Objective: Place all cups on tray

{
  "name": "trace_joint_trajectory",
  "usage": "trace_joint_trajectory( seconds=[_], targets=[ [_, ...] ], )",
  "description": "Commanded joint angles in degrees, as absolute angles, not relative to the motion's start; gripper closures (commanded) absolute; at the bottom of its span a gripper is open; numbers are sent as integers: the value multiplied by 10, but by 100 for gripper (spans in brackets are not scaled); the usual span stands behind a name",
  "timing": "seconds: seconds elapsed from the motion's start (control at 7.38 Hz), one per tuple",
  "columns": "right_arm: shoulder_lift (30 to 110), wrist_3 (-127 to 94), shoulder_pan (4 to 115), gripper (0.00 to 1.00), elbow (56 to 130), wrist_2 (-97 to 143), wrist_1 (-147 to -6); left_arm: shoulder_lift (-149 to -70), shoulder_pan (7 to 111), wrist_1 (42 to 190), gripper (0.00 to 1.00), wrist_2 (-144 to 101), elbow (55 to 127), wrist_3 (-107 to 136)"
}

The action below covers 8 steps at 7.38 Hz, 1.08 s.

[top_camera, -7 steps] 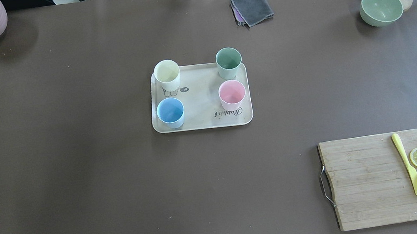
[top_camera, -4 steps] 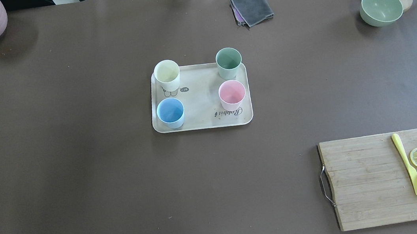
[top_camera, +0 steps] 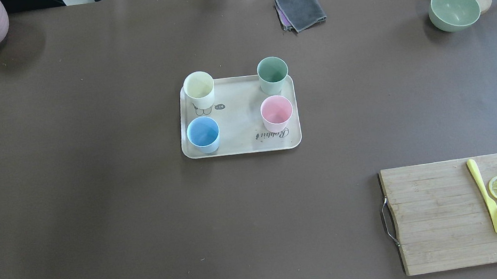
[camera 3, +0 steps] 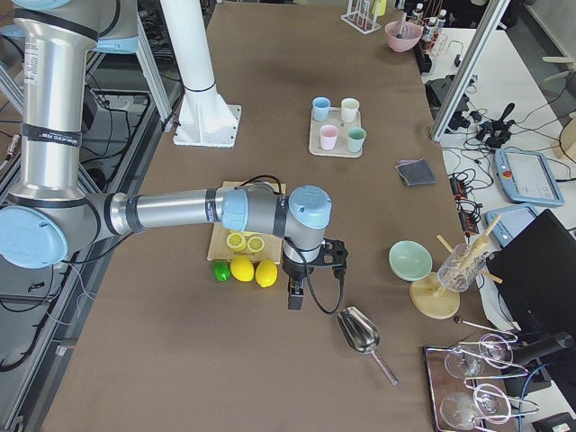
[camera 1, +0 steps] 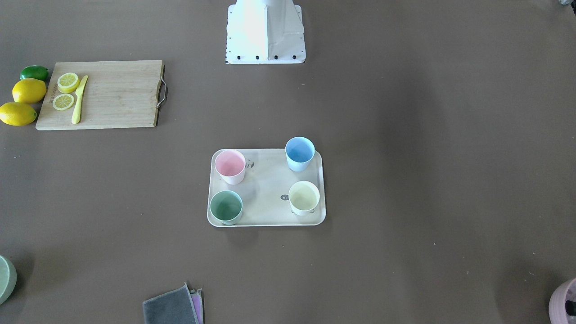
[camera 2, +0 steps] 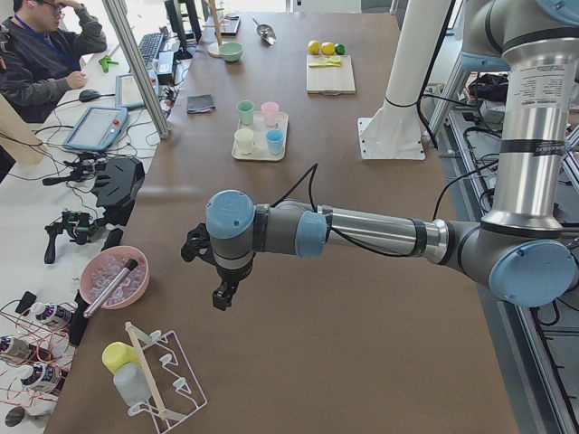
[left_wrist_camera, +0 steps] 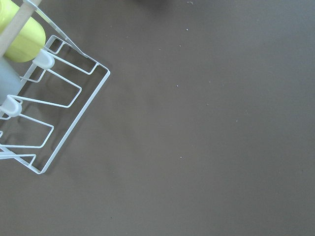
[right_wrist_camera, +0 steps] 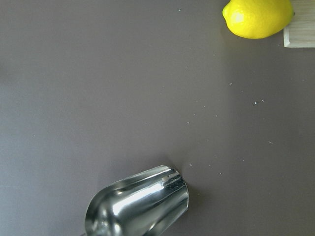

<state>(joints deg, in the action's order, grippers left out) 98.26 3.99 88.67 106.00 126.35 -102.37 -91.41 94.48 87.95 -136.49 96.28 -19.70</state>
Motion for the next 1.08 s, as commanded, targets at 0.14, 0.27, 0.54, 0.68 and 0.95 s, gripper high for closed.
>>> trace_joint_trajectory(
  seconds=[0.14, 0.27, 0.54, 0.68, 0.95],
  targets=[
    [983, 39, 882, 0, 1060, 1263, -1023, -914, 945, 885, 2, -1365, 962, -196],
    [983, 39, 881, 0, 1060, 1263, -1023, -914, 945, 885, 2, -1365, 962, -196],
    [982, 38, 880, 0, 1061, 1263, -1023, -914, 945, 884, 2, -1365, 962, -196],
    [982, 38, 879, 0, 1060, 1263, -1023, -914, 944, 885, 2, -1365, 958, -195],
    [983, 38, 879, 0, 1060, 1263, -1011, -914, 943, 885, 2, -1365, 958, -195]
  ],
)
